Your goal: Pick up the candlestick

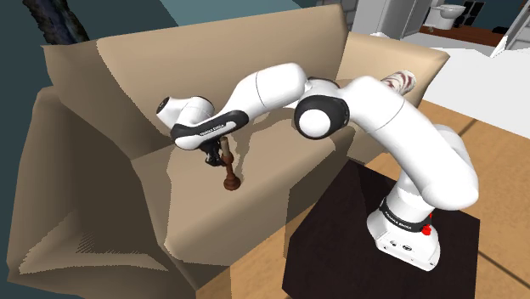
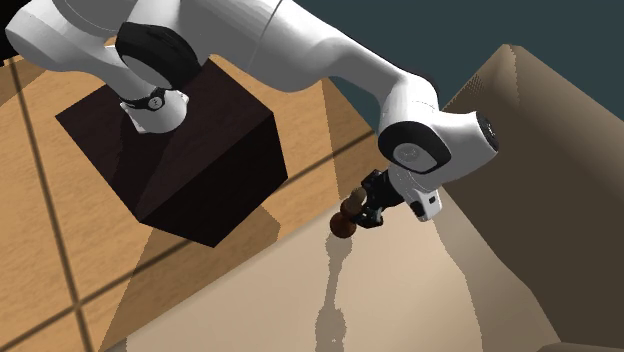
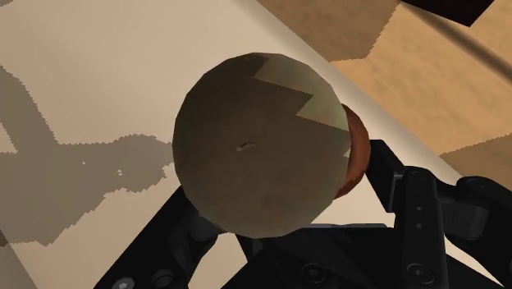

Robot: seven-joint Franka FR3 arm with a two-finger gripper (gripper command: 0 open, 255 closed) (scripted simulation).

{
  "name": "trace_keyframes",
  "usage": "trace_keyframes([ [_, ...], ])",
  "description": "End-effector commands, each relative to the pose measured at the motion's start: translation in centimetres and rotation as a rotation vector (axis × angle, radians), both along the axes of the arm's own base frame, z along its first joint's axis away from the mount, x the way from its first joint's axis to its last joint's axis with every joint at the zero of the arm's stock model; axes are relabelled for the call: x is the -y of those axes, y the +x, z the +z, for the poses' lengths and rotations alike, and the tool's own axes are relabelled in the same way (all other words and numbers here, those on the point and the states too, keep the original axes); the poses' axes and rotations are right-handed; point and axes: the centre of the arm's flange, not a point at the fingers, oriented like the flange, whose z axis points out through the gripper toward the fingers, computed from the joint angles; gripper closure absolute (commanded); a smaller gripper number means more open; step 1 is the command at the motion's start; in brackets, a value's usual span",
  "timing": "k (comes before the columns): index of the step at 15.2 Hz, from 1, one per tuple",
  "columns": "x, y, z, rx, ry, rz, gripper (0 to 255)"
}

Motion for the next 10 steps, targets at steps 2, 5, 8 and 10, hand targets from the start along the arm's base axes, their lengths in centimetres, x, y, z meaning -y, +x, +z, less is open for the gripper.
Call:
trace_keyframes([
  [2,0.0,-0.1,1.7,0.0,0.0,0.0,255],
  [5,0.0,-0.1,3.3,0.0,0.0,0.0,255],
  [8,0.0,-0.1,4.8,0.0,0.0,0.0,255],
  [10,0.0,-0.1,4.9,0.0,0.0,0.0,255],
])
